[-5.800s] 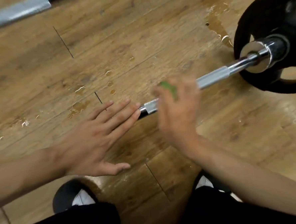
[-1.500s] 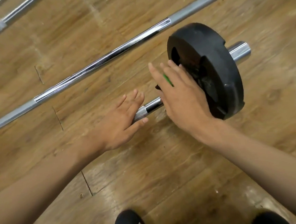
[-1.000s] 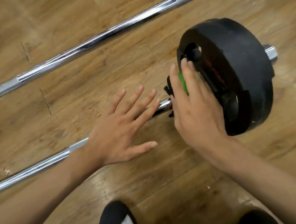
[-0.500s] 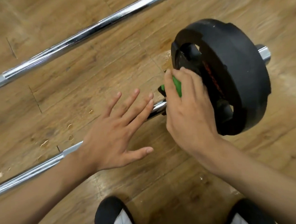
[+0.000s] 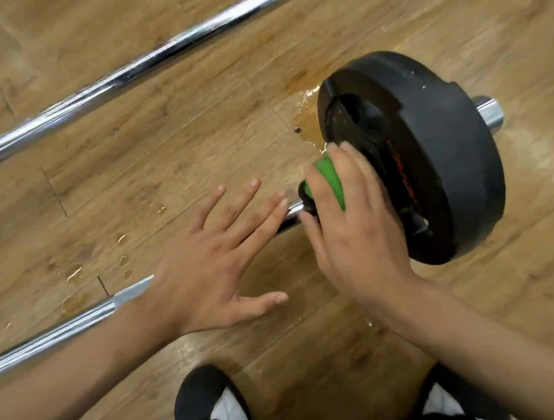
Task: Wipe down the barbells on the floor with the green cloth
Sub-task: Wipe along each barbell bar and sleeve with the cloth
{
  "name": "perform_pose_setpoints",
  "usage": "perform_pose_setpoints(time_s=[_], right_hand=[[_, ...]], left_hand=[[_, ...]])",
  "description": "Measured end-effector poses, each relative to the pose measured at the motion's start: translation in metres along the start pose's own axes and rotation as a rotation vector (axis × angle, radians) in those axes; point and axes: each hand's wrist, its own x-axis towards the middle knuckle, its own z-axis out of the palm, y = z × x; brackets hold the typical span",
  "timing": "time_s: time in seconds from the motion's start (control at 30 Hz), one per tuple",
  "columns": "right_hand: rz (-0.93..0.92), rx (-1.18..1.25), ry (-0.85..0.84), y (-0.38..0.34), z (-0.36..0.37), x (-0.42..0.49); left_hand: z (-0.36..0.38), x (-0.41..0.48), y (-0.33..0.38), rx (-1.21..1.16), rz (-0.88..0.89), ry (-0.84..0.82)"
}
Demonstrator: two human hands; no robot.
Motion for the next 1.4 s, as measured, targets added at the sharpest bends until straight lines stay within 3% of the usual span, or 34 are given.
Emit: perform_pose_setpoints(time_s=[0.13, 0.3, 0.43, 0.63, 0.77, 0.97, 1.13, 1.33, 1.4], right_hand=[[0.035, -0.032, -0.058, -0.007, 0.002, 0.039], [-0.037, 0.009, 0.02, 0.003, -0.008, -0.018], [0.031, -0.045, -0.106, -0.005, -0.01, 0.015], [-0.065, -0.05, -0.055, 0.004, -0.022, -0.045], [0.035, -0.021, -0.139, -0.004, -0.023, -0.013], [-0.057, -0.068, -0.04, 0.002, -0.03, -0.067], [0.073, -0.039, -0.096, -0.007, -0.025, -0.031], [-0.032, 0.02, 0.04, 0.002, -0.024, -0.079], [-0.015, 0.018, 0.01, 0.0, -0.026, -0.069]], left_hand=[[0.0, -0.002, 0.004, -0.008, 0.007, -0.013], [-0.001, -0.007, 0.014, 0.009, 0.015, 0.001], [0.001, -0.01, 0.024, -0.003, 0.038, -0.005], [0.002, -0.018, 0.035, 0.006, 0.055, 0.003], [0.003, -0.02, 0.044, 0.019, 0.062, -0.015], [0.004, -0.027, 0.053, 0.035, 0.079, -0.026], [0.008, -0.029, 0.061, 0.05, 0.089, -0.033], [0.008, -0.028, 0.053, 0.003, 0.094, -0.048], [0.009, -0.026, 0.052, -0.03, 0.066, -0.051]])
